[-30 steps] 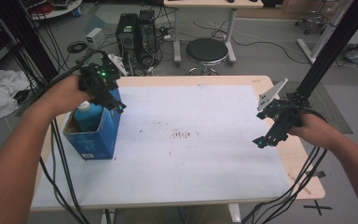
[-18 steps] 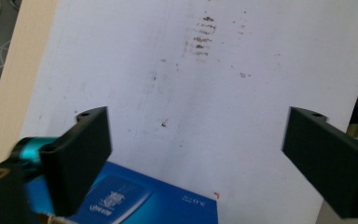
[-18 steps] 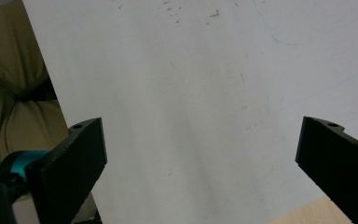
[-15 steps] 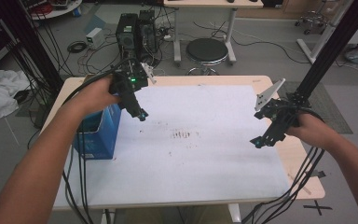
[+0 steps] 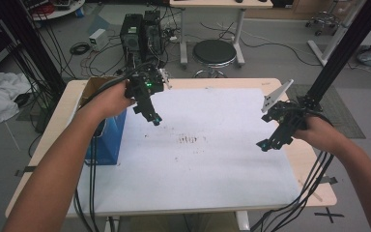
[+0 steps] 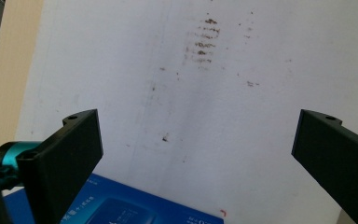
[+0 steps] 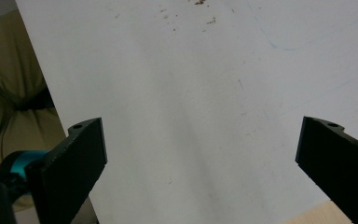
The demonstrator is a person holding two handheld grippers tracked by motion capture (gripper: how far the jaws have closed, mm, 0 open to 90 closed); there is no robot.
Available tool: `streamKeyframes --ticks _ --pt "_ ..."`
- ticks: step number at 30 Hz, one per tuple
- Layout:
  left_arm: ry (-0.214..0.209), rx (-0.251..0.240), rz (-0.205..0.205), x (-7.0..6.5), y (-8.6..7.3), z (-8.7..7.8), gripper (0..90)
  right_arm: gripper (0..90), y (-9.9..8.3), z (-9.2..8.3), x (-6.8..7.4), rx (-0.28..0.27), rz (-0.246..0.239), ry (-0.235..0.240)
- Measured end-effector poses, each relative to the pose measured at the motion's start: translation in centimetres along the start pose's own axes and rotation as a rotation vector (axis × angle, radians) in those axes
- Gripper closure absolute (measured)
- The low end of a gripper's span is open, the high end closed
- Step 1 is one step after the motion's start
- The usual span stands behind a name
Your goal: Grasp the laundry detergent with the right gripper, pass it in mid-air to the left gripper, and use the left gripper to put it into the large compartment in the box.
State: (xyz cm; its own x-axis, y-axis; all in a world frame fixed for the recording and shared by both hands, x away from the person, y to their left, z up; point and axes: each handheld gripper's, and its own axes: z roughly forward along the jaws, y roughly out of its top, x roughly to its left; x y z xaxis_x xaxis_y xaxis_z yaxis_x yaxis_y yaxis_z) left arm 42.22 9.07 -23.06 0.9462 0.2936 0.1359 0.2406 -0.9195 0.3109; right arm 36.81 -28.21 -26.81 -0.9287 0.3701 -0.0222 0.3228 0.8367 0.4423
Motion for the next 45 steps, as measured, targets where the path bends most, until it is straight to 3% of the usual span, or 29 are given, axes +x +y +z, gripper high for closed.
streamKeyframes --ticks 6,20,28,45 --pt "-0.013 0.032 0.022 0.7 0.3 0.3 1.7 0.9 0.5 0.4 -0.3 0.006 0.0 0.011" --pt "0.005 0.042 -0.003 2.1 -1.0 -0.3 1.7 0.9 1.1 0.8 -0.6 0.016 -0.007 0.026" --pt "-0.001 0.056 0.02 2.1 -0.8 0.0 1.8 0.9 1.1 0.8 -0.7 0.015 -0.013 0.029" --pt "0.003 0.063 0.013 2.1 -1.0 -0.2 1.7 0.9 1.2 0.9 -0.5 0.019 -0.012 0.033"
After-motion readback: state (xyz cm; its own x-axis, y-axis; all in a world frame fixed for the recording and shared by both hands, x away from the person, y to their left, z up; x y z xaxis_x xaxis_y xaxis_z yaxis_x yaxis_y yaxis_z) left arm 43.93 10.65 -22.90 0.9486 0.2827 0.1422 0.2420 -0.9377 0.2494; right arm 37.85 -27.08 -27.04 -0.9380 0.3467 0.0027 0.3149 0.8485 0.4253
